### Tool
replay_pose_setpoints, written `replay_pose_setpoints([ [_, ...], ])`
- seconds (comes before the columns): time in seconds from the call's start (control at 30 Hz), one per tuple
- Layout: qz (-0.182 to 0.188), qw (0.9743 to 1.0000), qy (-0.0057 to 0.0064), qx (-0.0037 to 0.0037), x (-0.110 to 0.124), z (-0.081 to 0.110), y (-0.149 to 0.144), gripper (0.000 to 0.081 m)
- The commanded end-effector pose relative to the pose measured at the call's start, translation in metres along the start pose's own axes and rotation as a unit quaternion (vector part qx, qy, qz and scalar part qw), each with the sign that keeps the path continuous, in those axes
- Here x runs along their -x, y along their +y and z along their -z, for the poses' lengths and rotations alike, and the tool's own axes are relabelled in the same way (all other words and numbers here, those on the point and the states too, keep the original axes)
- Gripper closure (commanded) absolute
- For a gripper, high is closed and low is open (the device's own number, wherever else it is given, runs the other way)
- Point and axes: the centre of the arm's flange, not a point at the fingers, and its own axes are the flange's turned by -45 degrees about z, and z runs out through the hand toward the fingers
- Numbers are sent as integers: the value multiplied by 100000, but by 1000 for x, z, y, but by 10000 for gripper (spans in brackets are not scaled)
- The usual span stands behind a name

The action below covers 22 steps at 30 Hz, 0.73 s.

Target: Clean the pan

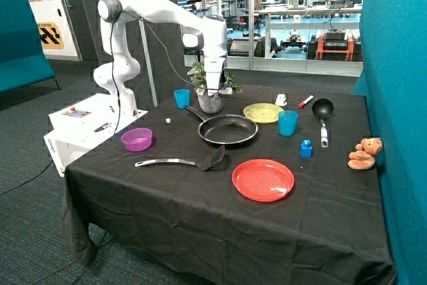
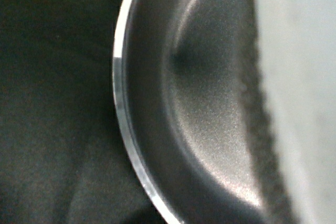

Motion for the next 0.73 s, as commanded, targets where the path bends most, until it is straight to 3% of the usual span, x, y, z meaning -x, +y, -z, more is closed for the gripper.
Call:
replay_pose_setpoints([
  [0.0,1928,99981,203,33,6,12,-6,808],
  [0.7,4308,99907,202,37,-1,18,-18,808],
])
